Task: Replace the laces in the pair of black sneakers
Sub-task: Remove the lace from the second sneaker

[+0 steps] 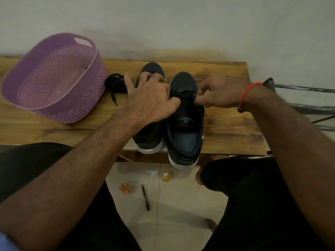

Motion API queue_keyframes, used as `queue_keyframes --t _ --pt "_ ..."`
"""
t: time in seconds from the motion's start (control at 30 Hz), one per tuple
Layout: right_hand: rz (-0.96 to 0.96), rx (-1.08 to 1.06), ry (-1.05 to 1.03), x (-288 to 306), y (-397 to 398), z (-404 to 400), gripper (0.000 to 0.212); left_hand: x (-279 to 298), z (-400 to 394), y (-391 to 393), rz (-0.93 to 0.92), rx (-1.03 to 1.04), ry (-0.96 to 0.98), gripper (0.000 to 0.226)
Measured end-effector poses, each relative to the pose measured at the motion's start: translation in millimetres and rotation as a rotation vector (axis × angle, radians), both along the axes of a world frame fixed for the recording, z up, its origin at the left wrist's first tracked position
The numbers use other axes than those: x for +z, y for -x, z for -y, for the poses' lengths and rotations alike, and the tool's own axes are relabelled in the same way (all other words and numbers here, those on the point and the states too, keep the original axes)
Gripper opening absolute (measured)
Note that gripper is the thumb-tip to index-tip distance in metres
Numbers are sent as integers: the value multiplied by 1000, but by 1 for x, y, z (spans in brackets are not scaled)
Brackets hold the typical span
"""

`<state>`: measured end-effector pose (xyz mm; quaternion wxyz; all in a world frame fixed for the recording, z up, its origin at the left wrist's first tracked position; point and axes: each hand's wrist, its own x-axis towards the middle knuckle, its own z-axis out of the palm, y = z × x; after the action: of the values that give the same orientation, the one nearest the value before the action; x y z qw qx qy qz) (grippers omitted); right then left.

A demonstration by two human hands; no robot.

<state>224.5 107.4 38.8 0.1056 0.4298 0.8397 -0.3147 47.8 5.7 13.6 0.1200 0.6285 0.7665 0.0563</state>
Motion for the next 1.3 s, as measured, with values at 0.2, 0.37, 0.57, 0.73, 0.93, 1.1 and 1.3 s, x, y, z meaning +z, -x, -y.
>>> queue_keyframes --t 0.2,0.37,0.57,0.73,0.93,1.1,1.3 --pt "-53 -21 65 -1 -1 -1 18 -14 2 -20 -60 -125 -292 31" --pt "-73 -36 74 -1 -2 0 15 -22 0 -33 -169 -142 -279 27" --pt "-58 -27 67 0 -4 0 20 -18 -4 -30 -86 -86 -255 14" --pt "-43 -23 39 2 -4 2 22 -8 -9 0 -68 192 -299 19" --pt "-29 -27 27 3 -2 3 25 -16 -2 -18 -81 -13 -271 38" --pt "-31 -17 40 5 -3 4 26 -26 0 -34 -134 -74 -234 28" --pt "-27 -22 37 6 -4 4 24 -9 -10 -16 -37 112 -310 12"
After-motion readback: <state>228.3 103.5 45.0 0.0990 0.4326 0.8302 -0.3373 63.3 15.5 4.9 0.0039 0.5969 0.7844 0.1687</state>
